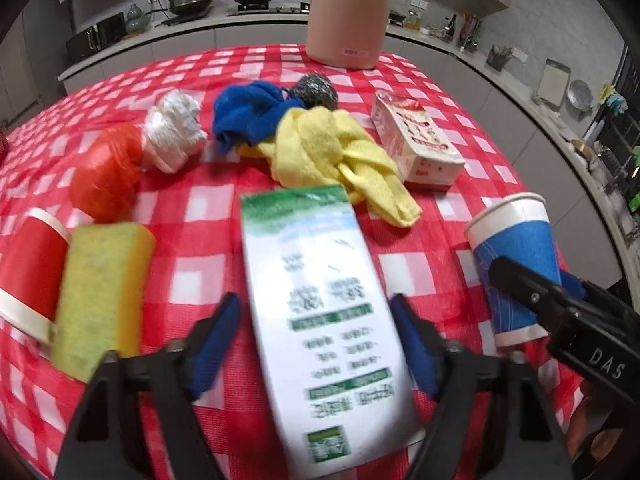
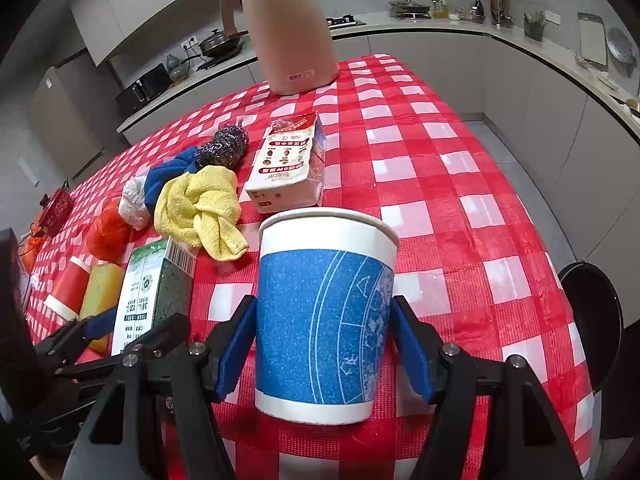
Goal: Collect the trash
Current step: 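Carry the milk carton and light blue cup over the black bin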
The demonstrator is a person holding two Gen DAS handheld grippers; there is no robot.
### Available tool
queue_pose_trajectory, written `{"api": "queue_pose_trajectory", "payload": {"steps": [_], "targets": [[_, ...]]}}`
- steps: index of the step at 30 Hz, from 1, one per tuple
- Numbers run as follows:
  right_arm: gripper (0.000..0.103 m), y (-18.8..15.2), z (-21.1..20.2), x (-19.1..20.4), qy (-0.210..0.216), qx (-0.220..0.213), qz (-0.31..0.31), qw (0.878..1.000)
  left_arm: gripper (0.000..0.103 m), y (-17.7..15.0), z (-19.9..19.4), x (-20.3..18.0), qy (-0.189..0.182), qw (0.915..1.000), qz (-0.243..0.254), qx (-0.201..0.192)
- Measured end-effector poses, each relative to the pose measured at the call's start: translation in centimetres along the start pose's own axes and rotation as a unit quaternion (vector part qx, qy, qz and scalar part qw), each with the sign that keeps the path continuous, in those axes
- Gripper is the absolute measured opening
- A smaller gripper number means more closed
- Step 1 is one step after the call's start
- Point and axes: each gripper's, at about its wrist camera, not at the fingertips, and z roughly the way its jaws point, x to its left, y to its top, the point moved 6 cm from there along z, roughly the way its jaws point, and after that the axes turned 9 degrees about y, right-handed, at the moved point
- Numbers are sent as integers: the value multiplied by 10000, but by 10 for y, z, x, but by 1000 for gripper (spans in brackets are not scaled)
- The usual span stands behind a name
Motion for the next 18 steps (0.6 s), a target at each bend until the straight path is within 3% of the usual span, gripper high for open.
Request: {"api": "queue_pose_trajectory", "payload": {"steps": [5, 18], "targets": [[65, -2, -2, 1, 102, -10, -23, 9999, 55, 0, -6, 2, -66, 9998, -119, -128], [64, 5, -51, -10, 340, -487, -53, 9982, 55, 15, -54, -24, -139, 9972, -181, -717]]}}
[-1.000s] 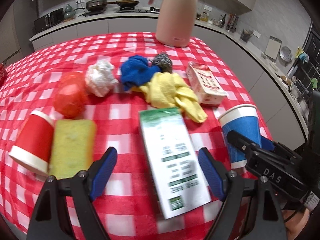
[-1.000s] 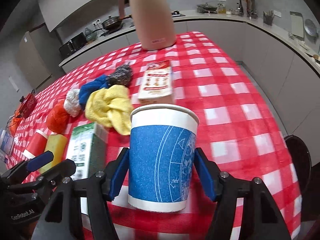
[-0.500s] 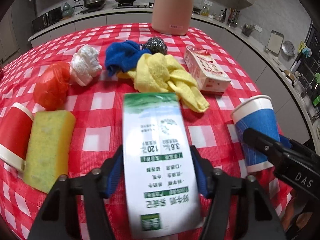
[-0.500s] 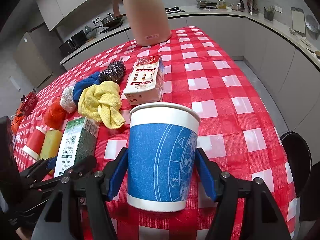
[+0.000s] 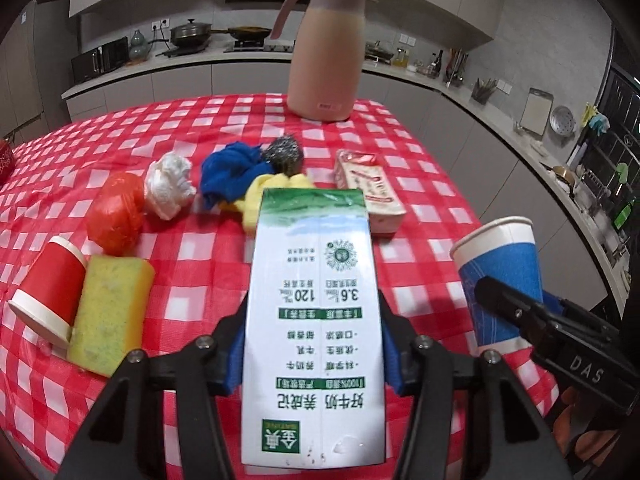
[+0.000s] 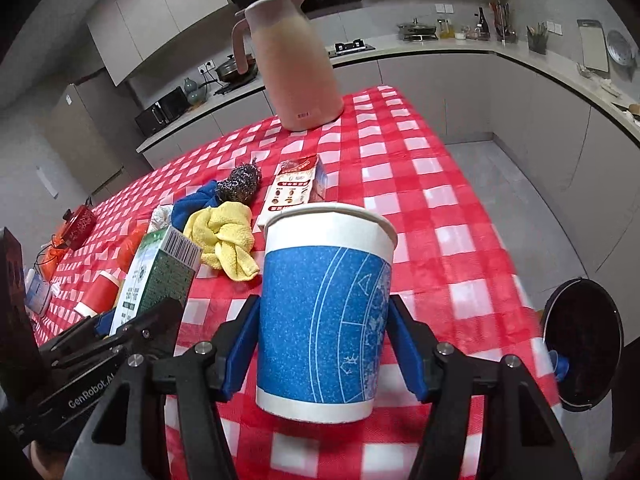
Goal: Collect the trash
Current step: 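Carry the milk carton and light blue cup over the black bin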
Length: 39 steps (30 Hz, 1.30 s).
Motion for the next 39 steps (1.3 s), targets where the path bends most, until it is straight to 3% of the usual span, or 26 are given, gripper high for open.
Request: {"api": "queue_pose_trajectory", "payload": {"steps": [17, 24, 30, 39], "targets": [[64, -19, -56, -19, -362, -412, 386, 9977, 55, -4, -18, -41, -668, 9968, 411, -149], [64, -17, -84, -49, -414, -626, 479, 9960, 55, -7, -31, -86, -792, 9950, 540, -266], [64, -19, -122, -123, -523, -714, 637, 9940, 55, -17, -30, -166, -935, 9935, 616, -208], [64, -32, -181, -287, -1046, -629, 1015, 9873, 55, -38, -2, -311, -1381, 9863, 887, 142]]}}
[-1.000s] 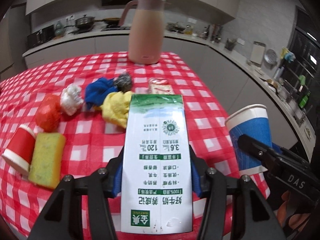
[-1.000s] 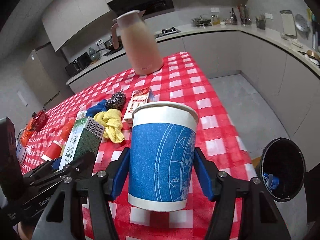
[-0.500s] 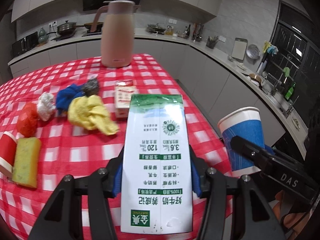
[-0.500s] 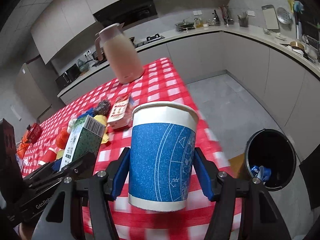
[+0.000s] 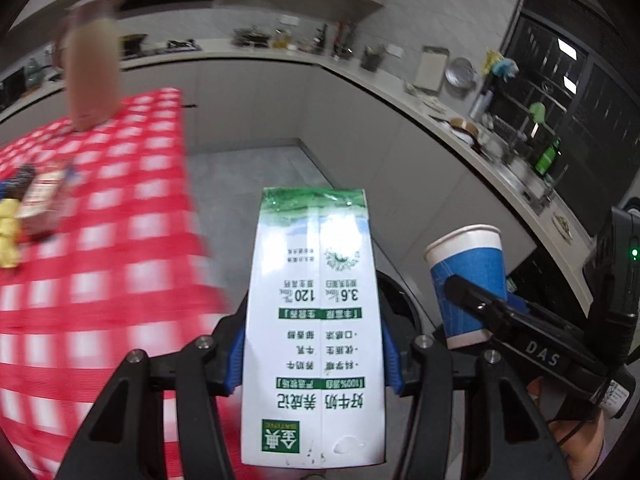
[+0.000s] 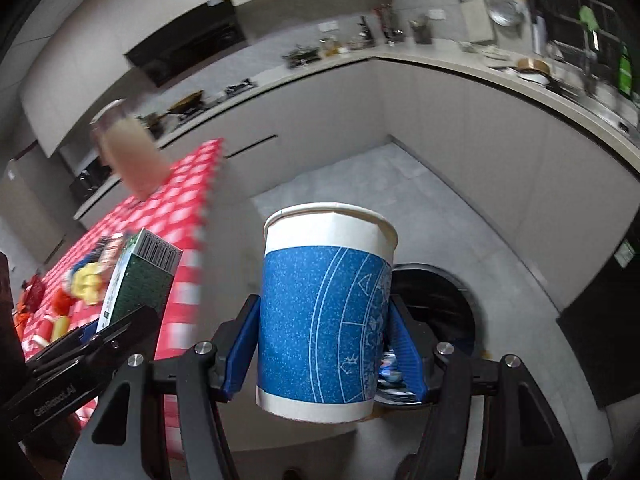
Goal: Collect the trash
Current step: 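Carry the milk carton and light blue cup over the black bin, then open both tools to drop the carton and cup into the bin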
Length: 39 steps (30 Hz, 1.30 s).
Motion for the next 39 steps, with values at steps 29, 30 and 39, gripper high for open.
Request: {"api": "queue_pose_trajectory", "payload": {"steps": [29, 30, 39], "targets": [[83, 18, 50, -127, -131, 404, 113, 9990, 68, 4, 64, -55, 490, 9972, -223, 525], [83, 21, 44, -118, -130, 354, 67, 9993, 68, 10, 51, -53, 504, 9976, -213, 423], [83, 29, -5, -18, 74, -53, -146, 9999, 69, 30, -38, 5, 497, 9984, -282, 51]]}}
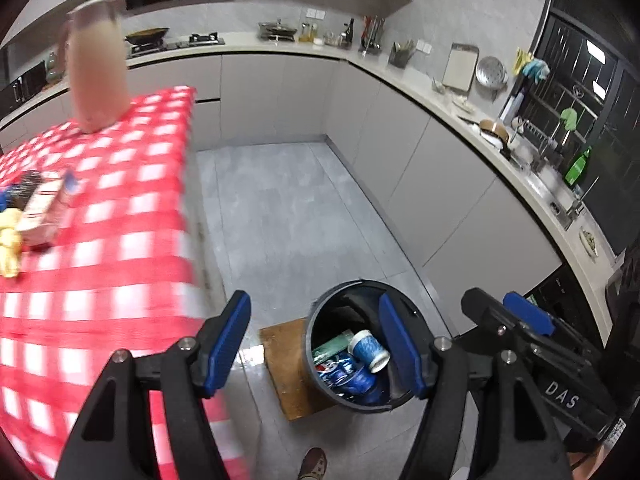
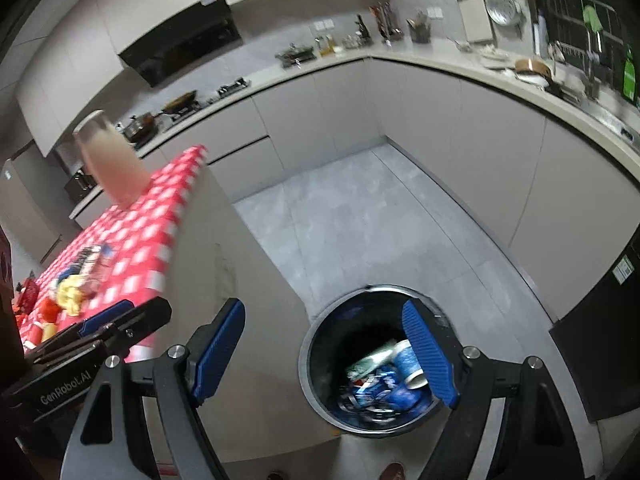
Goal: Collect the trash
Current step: 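Open both tools to drop the carton and cup into the bin, then move both tools back toward the red cup and yellow sponge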
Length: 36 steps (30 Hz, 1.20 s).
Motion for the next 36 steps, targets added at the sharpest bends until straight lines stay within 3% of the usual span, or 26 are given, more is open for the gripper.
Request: {"api": "queue_pose_trajectory", "payload": {"steps": [5, 12, 21, 27, 36], "targets": [[83, -8, -2, 73, 176, -63, -192, 9996, 70, -2, -17, 54, 140, 9997, -81, -181], [83, -32, 15, 182, 263, -50, -420, 9988, 76, -11, -39, 146, 616, 9972, -281, -324], [83, -62, 45, 290, 373, 22, -514, 9980, 78, -26, -63, 267, 1068, 9919, -612, -326], [83, -67, 62, 338, 562, 258, -862, 9944, 78, -34, -71, 317, 1231, 9872, -977, -282], [83, -64, 87, 372, 992, 329, -1119, 9882, 78, -42, -72, 360, 1717, 9774, -1220, -192]]}}
